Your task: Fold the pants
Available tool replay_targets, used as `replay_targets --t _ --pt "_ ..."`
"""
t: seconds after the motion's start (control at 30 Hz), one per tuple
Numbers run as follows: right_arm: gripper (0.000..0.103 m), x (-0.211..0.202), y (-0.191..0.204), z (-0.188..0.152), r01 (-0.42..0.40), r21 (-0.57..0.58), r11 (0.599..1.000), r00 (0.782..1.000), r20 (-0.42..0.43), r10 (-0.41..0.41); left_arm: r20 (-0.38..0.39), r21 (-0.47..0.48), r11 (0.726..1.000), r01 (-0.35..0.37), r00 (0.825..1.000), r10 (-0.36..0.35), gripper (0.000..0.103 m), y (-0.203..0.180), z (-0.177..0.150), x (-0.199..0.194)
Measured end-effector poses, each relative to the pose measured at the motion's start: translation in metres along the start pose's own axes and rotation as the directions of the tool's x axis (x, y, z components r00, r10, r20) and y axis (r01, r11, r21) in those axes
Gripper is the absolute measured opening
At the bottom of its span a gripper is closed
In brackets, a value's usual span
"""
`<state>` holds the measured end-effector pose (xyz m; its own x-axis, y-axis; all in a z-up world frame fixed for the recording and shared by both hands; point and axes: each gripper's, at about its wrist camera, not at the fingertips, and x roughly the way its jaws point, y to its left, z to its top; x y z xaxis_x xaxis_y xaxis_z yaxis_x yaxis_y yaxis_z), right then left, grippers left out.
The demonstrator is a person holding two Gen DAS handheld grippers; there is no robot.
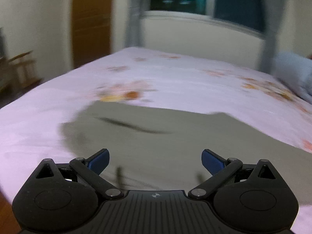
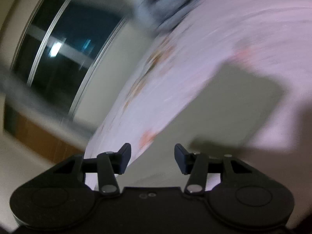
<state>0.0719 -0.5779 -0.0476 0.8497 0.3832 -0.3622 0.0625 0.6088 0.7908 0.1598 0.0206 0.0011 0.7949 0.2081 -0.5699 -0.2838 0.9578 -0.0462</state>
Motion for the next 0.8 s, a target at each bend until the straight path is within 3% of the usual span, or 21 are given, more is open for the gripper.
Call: replay_targets --t 0.07,0.17,0.23,0.3,0.4,0.5,0.53,0.63,0.67,0.7,0.73,0.8 --pt "0.042 0.051 0.039 -0.005 -0.045 -0.095 0.995 0.994 -0.102 0.035 -0.044 -0.061 0.997 -0.056 0.998 0.053 0.100 0.037 0.004 0.015" --pt "0.042 0.135 0.104 -0.020 -0.105 -0.254 0.961 0.969 -0.245 0.041 -0.083 -0.124 0.986 -0.115 0.991 0.105 0.100 0.082 0.006 0.033" --pt "0.042 0.184 0.140 -0.032 -0.125 -0.354 0.927 0.954 -0.299 0.014 -0.103 -0.160 0.979 -0.129 0.988 0.113 0.100 0.096 0.003 0.043" --pt "0.042 0.226 0.167 -0.045 -0.147 -0.423 0.894 0.939 -0.345 -0.009 -0.113 -0.200 0.975 -0.097 0.991 0.076 0.099 0.107 0.000 0.053" --pt "0.043 0.285 0.198 -0.064 -0.168 -0.522 0.836 0.918 -0.392 -0.060 -0.133 -0.216 0.973 -0.077 0.990 0.049 0.076 0.111 0.001 0.075" --pt "0.050 0.332 0.216 -0.081 -0.179 -0.603 0.778 0.903 -0.414 -0.114 -0.141 -0.278 0.959 -0.052 0.990 0.012 0.072 0.117 -0.002 0.088" --pt "0.052 0.343 0.220 -0.086 -0.185 -0.622 0.761 0.899 -0.421 -0.125 -0.136 -0.289 0.957 -0.041 0.991 0.002 0.066 0.119 -0.002 0.091" --pt "0.052 0.368 0.223 -0.098 -0.224 -0.626 0.747 0.859 -0.489 -0.151 -0.126 -0.297 0.955 -0.002 0.991 -0.037 0.056 0.118 -0.003 0.097" --pt "0.049 0.374 0.223 -0.102 -0.241 -0.626 0.742 0.843 -0.514 -0.160 -0.119 -0.292 0.956 0.008 0.992 -0.045 0.054 0.118 -0.004 0.098" --pt "0.027 0.379 0.224 -0.107 -0.260 -0.625 0.737 0.824 -0.541 -0.169 -0.109 -0.296 0.955 0.018 0.993 -0.053 0.048 0.120 -0.004 0.097" --pt "0.014 0.379 0.228 -0.113 -0.272 -0.643 0.716 0.817 -0.547 -0.181 -0.089 -0.310 0.950 0.034 0.994 -0.064 0.041 0.123 -0.005 0.094" --pt "0.004 0.371 0.242 -0.121 -0.261 -0.734 0.627 0.847 -0.485 -0.215 -0.023 -0.334 0.940 0.071 0.996 -0.083 0.037 0.129 -0.005 0.082"
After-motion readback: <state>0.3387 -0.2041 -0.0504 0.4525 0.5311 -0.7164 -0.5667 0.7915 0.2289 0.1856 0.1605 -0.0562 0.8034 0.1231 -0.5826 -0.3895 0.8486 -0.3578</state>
